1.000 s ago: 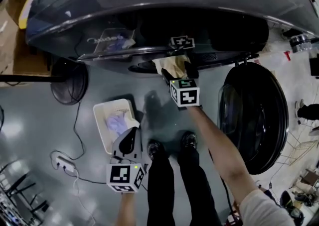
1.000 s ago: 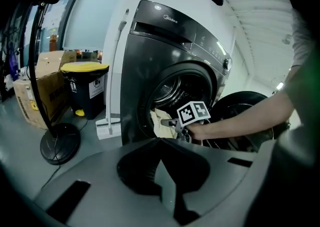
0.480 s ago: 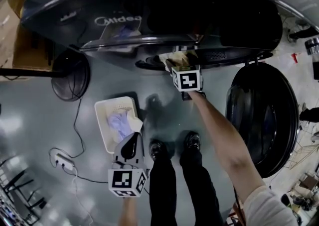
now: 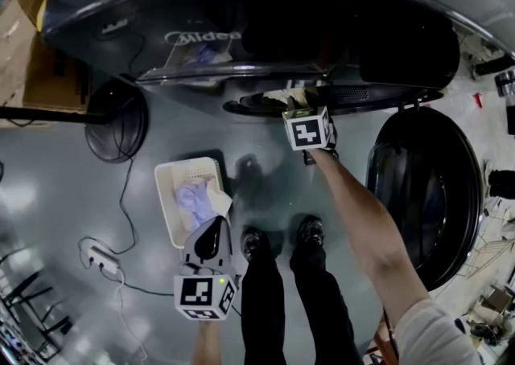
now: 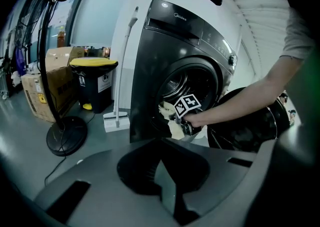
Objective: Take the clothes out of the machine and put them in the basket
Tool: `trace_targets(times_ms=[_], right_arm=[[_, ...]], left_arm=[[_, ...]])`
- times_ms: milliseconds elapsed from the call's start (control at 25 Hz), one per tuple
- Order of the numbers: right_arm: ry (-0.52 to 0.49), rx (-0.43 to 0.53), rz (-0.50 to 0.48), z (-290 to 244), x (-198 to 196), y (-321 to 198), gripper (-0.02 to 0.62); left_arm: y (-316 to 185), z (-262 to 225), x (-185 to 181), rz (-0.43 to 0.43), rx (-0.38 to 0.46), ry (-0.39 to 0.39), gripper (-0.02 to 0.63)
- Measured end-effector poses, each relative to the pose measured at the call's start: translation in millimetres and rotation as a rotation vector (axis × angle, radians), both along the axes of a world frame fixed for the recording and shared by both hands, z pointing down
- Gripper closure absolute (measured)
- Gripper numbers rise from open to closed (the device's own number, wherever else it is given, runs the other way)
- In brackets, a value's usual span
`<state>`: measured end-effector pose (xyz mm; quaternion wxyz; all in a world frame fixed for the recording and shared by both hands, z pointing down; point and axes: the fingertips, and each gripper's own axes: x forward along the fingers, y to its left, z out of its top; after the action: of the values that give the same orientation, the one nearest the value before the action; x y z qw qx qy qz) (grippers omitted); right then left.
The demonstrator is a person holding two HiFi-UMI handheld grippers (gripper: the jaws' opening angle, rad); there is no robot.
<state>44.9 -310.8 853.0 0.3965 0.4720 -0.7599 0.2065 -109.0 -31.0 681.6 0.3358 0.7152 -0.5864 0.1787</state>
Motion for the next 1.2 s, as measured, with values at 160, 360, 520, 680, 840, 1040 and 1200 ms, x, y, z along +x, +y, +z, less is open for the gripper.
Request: trace_targets(times_ms=[160, 360, 520, 680, 840, 1040, 1200], right_arm=[[-0.034, -0.007, -0.022, -10, 0, 2, 0.506], [-0.096, 0.043, -0.033, -40, 4, 17, 0.511], [-0.138, 0.085, -0.033, -70, 16, 38, 0.511], [-0.181, 0.105, -0.006, -102, 35, 64, 0.511], [-0.215, 0.111, 0.018, -126, 49, 90, 0.511], [-0.246, 0.126, 0.010, -159, 56, 115, 0.511], [-0.264, 0.143, 0.020, -185, 61, 129, 0.511]], left_arm=[[0, -1, 0, -0.006, -0.006, -0.001, 0.588], [-6, -14, 12, 0.011, 0.015, 0.008, 0.588], [-11, -26, 24, 0.022, 0.038, 0.021, 0.588], [-12, -37, 36, 0.028, 0.048, 0.035, 0.588], [-13, -48, 49, 0.032, 0.055, 0.057, 0.588], [-14, -63, 57, 0.053, 0.072, 0.062, 0.588], [-15, -70, 54, 0.048, 0.076, 0.062, 0.588]])
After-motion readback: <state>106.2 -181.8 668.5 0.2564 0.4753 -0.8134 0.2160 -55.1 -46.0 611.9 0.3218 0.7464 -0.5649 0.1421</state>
